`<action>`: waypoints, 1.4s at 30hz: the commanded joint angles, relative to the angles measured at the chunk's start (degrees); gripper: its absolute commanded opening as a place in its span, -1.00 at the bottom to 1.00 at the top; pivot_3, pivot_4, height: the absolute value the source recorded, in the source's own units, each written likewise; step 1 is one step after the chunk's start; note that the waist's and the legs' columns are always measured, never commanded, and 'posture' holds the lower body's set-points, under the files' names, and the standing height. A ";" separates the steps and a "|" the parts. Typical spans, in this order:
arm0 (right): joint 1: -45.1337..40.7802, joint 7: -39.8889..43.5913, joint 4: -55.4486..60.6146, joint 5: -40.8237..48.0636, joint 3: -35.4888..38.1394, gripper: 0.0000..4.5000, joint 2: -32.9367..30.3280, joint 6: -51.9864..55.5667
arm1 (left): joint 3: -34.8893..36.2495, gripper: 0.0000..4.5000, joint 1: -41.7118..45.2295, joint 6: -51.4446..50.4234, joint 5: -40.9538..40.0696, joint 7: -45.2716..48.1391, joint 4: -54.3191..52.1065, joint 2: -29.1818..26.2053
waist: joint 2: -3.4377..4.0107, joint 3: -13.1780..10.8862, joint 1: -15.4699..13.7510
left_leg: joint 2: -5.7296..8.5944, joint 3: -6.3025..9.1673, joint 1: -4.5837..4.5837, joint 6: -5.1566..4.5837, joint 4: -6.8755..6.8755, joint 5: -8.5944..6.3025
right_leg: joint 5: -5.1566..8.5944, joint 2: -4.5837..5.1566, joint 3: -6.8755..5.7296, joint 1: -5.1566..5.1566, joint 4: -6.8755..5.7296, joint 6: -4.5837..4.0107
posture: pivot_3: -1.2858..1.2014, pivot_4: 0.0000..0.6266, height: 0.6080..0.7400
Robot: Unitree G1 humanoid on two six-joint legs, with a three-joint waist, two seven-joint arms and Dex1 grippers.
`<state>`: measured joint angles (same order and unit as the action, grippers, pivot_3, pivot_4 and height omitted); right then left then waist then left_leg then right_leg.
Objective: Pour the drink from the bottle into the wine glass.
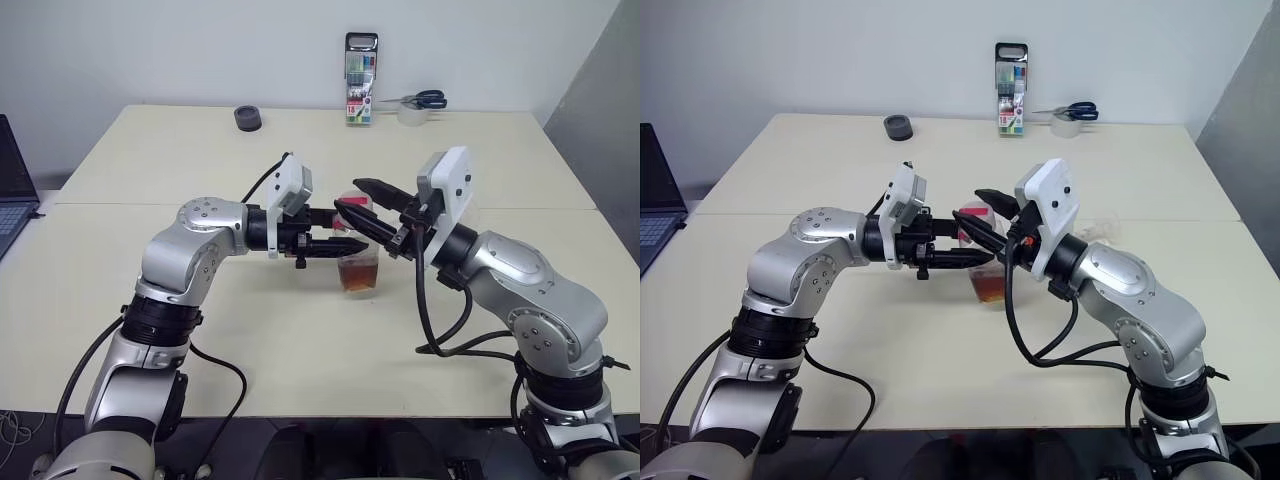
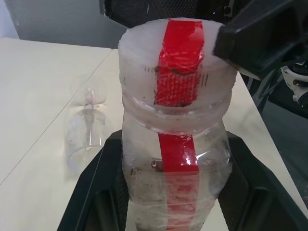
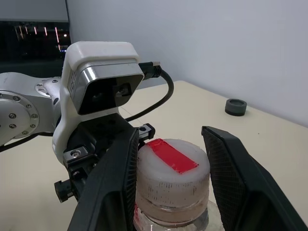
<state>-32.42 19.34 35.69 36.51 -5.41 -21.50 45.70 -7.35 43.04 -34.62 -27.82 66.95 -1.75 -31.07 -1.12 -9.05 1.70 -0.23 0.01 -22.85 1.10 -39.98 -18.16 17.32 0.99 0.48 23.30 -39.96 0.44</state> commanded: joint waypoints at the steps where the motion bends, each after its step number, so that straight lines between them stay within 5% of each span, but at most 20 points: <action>1: -1.96 1.03 2.06 2.70 3.24 -0.23 -0.64 0.53 | 0.69 -0.09 0.71 0.49 -1.04 0.52 -2.62 -0.23 | 0.00 0.00 0.00 | 0.00 0.00 0.00 0.00 0.00 0.00 | 0.00 0.00 0.00 0.00 0.00 0.00 | 0.03 -0.52 1.00; 6: -6.21 5.03 0.78 5.43 5.64 -0.23 -4.26 1.43 | 0.59 -0.09 0.08 0.34 -1.52 1.67 -3.31 -1.12 | 0.00 0.00 0.03 | 0.00 0.00 0.01 0.00 0.00 0.00 | 0.00 0.00 0.00 0.00 0.00 0.00 | 0.03 -0.52 1.00; 10: -8.18 12.27 -0.37 -0.78 2.52 -0.23 -11.39 -3.89 | 0.42 -0.09 -0.15 0.15 -1.74 2.21 -3.66 -1.61 | 0.01 -0.01 0.00 | 0.02 -0.01 0.00 -0.01 0.00 -0.01 | 0.00 0.00 0.01 0.00 0.02 0.00 | 0.03 -0.52 1.00; 19: -9.15 1.16 -2.95 12.07 13.22 -0.23 -5.01 5.50 | 0.62 -0.09 -0.50 -0.23 -1.84 2.07 -4.09 -2.03 | -0.01 0.00 0.02 | -0.01 -0.01 0.00 0.00 -0.01 0.00 | 0.00 0.02 0.00 0.00 -0.02 0.00 | 0.03 -0.52 1.00; 25: 4.34 -6.74 5.60 8.72 18.75 -0.23 -8.42 6.84 | 1.91 -0.09 -2.00 -0.12 -1.53 1.07 -4.40 -3.84 | -0.03 0.02 -0.29 | 0.00 0.01 -0.05 -0.01 0.03 0.00 | 0.00 0.03 -0.02 -0.02 0.06 0.00 | 0.03 -0.52 1.00; 29: 17.78 -14.22 6.65 -5.80 14.72 -0.23 -8.80 1.07 | 2.30 -0.09 -2.62 -0.32 -1.92 -0.56 -4.90 -3.54 | -0.03 0.02 -0.21 | 0.01 -0.03 -0.05 -0.02 0.02 -0.01 | 0.00 0.03 0.02 -0.01 0.02 0.01 | 0.03 -0.52 1.00; 33: 28.58 -21.44 -5.10 -16.92 9.69 -0.23 1.57 -10.57 | 1.64 -0.09 -2.53 -0.48 -1.97 -2.02 -5.76 -2.54 | -0.07 0.06 0.00 | 0.01 -0.06 0.04 -0.02 0.04 0.00 | 0.01 -0.02 0.06 -0.02 -0.03 0.01 | 0.03 -0.52 1.00; 41: 28.75 -24.90 -22.67 -23.04 9.99 -0.23 14.15 -22.43 | 1.61 -0.09 -0.86 -0.89 -1.92 -2.06 -5.38 -2.56 | 0.05 0.01 0.27 | -0.07 -0.22 0.18 0.00 0.02 0.02 | 0.00 -0.14 0.28 -0.02 -0.14 0.01 | 0.03 -0.52 1.00; 42: 28.69 -24.65 -22.98 -23.70 9.95 0.09 14.33 -23.06 | 1.62 -0.09 -0.80 -0.87 -1.90 -1.97 -5.32 -2.68 | 0.04 0.01 0.21 | -0.06 -0.22 0.19 0.01 0.02 0.02 | 0.00 -0.14 0.28 -0.03 -0.14 0.01 | 0.03 -0.52 1.00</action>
<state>-3.82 -5.09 13.70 13.95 3.35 -7.29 24.16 -6.94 40.70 -35.87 -28.89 64.64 -5.29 -33.41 -1.07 -9.04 1.91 -0.30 -0.21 -22.66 1.11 -39.96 -18.14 17.33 0.85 0.76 23.26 -40.08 0.45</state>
